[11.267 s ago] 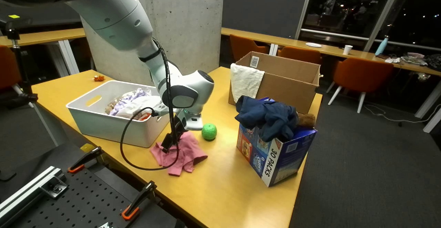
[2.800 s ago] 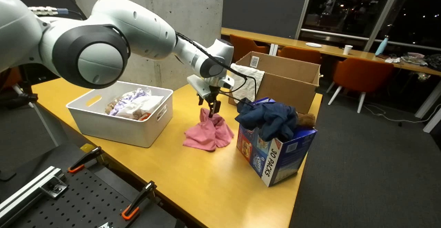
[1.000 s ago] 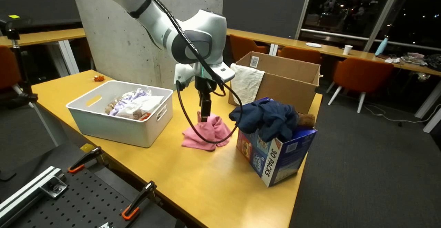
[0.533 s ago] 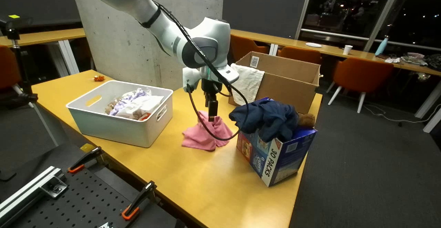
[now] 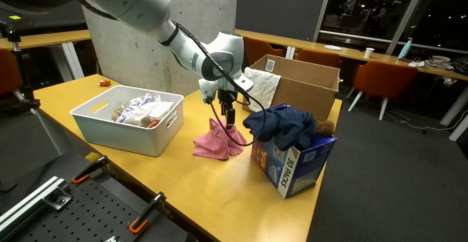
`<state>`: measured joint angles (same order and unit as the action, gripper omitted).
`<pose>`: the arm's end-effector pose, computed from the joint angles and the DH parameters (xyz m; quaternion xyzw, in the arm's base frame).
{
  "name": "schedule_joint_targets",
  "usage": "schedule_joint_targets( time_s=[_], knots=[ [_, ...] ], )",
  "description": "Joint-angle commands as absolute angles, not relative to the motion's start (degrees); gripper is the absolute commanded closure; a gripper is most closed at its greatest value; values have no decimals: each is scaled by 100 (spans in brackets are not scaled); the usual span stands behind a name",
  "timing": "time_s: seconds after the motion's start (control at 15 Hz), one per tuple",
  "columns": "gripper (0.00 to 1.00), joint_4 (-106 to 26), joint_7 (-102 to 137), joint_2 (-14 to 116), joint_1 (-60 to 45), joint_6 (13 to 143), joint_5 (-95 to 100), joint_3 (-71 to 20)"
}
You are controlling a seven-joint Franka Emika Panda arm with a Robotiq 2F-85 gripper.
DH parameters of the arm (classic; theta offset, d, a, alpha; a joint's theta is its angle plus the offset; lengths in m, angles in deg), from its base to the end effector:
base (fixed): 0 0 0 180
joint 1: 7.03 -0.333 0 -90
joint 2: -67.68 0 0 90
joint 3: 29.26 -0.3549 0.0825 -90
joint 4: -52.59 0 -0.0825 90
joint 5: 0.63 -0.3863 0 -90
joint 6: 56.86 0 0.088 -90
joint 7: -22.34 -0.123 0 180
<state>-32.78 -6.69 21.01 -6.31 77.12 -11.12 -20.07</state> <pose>0.7433 -0.1021 0.2046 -0.9299 0.3669 -0.0215 0.0133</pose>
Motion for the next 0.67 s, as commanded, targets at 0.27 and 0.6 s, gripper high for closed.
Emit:
schedule_joint_targets(
  time_s=[0.27, 0.6],
  knots=[
    [0, -1972, -607, 1016, -552, 7542, -1109, -2215],
    [0, -1437, -577, 495, -554, 7479, -1122, -2290]
  ],
)
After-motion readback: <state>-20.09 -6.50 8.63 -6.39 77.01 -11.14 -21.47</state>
